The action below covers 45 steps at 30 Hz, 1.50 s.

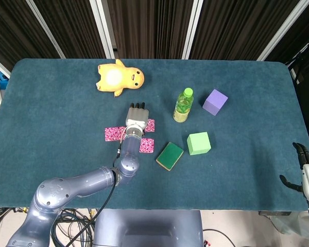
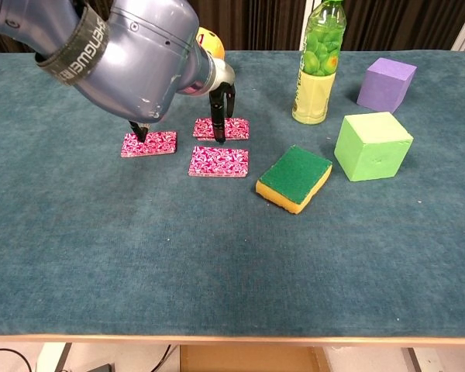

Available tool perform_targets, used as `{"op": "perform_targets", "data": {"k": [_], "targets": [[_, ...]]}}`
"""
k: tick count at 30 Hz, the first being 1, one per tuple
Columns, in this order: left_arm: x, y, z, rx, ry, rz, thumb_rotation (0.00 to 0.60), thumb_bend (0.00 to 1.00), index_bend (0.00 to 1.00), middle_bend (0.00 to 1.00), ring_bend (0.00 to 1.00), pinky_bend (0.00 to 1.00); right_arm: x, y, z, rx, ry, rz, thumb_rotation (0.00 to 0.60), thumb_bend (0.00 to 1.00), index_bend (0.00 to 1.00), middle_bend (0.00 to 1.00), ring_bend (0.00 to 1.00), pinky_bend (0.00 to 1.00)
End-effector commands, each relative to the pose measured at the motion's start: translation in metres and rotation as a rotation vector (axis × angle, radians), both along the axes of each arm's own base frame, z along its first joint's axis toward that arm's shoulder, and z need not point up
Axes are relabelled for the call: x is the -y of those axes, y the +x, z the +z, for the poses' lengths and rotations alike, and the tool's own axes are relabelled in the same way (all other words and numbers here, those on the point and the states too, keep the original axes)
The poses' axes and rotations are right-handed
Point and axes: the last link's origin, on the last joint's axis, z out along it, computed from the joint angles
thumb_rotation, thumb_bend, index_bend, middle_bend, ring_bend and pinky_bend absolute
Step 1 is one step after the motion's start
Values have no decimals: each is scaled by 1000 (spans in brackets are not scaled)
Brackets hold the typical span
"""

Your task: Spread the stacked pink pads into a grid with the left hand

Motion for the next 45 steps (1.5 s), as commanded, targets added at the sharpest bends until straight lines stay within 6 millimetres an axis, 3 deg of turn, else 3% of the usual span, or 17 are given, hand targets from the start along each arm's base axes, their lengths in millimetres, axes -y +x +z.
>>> {"op": "perform_targets", "data": {"k": [1, 8, 13, 17, 21, 23, 28, 33, 39, 45], "targets": [[0, 0, 0, -2, 0, -2, 600, 191, 305, 85, 0, 0, 0, 0, 0, 0, 1, -1, 600, 199, 4, 96, 172, 217], [-1, 5, 7, 1, 25, -24, 600, 191, 286, 85, 0, 0, 0, 1, -1, 0, 4, 2, 600, 199, 4, 96, 172, 217], [-3, 11, 24, 53, 46, -40, 600, 191, 284, 86, 0, 0, 1, 1, -2, -4, 8, 2, 600, 199, 4, 96, 172, 216], [-4, 10, 55, 113, 80, -101, 600, 191, 261, 86, 0, 0, 1, 1, -4, -16, 13, 2, 600, 199, 4, 96, 172, 217], [6, -4, 95, 157, 90, -185, 600, 192, 249, 85, 0, 0, 2, 2, -6, -29, 15, -4, 600, 199, 4, 96, 172, 217], [16, -18, 121, 185, 86, -216, 600, 192, 241, 85, 0, 0, 2, 2, -7, -38, 18, -9, 600, 199, 4, 96, 172, 217], [49, -78, 198, 165, 136, -252, 600, 192, 234, 85, 0, 0, 4, 0, -9, -60, 16, -29, 600, 199, 5, 96, 172, 217], [91, -134, 248, 187, 180, -233, 600, 192, 230, 83, 0, 0, 6, -1, -10, -81, 10, -41, 600, 200, 4, 96, 172, 217], [151, -201, 281, 185, 234, -221, 600, 192, 211, 82, 0, 0, 7, 2, -11, -93, 2, -29, 600, 199, 4, 79, 168, 217], [211, -267, 285, 201, 280, -179, 600, 192, 206, 79, 0, 0, 7, 7, -10, -71, -17, 30, 600, 198, 4, 58, 159, 217]]}}
